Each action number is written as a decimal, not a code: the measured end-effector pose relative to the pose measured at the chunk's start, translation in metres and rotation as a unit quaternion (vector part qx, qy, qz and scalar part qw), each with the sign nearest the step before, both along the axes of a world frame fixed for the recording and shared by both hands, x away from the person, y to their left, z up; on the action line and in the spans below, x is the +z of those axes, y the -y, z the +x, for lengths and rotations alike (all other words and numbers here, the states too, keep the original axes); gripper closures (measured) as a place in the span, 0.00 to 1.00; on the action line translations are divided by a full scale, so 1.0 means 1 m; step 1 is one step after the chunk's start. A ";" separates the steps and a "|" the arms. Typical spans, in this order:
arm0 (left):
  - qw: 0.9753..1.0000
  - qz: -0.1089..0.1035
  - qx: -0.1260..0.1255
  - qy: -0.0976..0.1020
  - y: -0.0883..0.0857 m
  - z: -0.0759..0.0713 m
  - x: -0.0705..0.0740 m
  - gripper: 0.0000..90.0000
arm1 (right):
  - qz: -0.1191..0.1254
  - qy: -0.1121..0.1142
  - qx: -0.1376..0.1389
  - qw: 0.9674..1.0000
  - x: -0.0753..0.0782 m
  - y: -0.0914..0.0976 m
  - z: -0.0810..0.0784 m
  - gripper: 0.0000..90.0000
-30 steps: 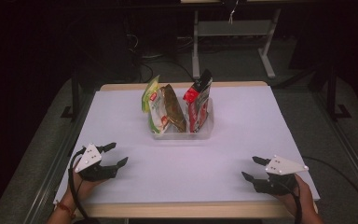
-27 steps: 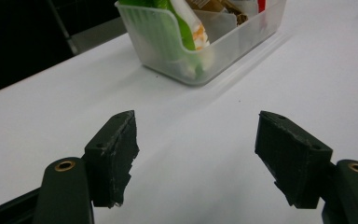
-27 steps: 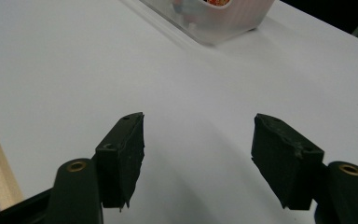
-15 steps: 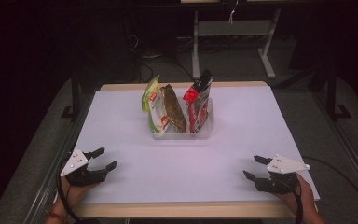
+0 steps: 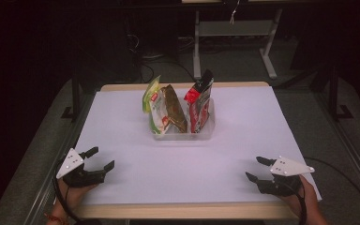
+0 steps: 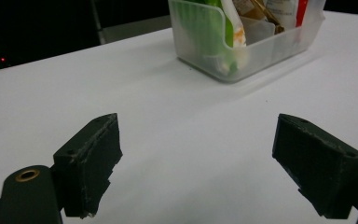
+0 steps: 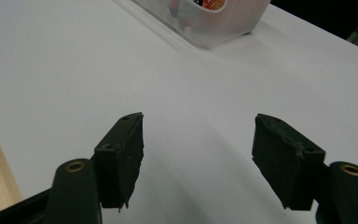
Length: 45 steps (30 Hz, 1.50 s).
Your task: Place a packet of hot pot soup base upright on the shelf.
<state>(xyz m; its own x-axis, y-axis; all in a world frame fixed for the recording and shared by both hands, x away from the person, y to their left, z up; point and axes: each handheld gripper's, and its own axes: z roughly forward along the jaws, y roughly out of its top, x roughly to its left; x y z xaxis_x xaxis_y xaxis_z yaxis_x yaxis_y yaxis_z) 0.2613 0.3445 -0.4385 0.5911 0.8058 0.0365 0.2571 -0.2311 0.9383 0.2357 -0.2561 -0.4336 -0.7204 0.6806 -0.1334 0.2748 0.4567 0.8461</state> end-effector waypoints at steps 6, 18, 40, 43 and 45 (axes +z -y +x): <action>1.000 0.007 0.005 -0.010 0.002 0.002 -0.002 0.16 | 0.000 0.000 0.000 1.000 0.000 0.001 -0.001 0.37; 1.000 0.012 -0.016 -0.012 0.004 -0.002 -0.003 0.16 | -0.002 0.004 -0.003 1.000 0.001 -0.001 -0.001 0.36; 0.999 0.022 -0.029 -0.011 0.009 0.000 -0.003 0.16 | -0.006 0.001 -0.006 1.000 0.000 -0.001 -0.003 0.36; 0.999 0.021 -0.029 -0.010 0.009 0.000 -0.003 0.16 | -0.004 0.007 -0.008 1.000 0.000 0.000 -0.004 0.36; 0.999 0.023 -0.028 -0.012 0.009 0.001 -0.003 0.16 | -0.005 0.007 -0.008 1.000 0.000 0.000 -0.003 0.36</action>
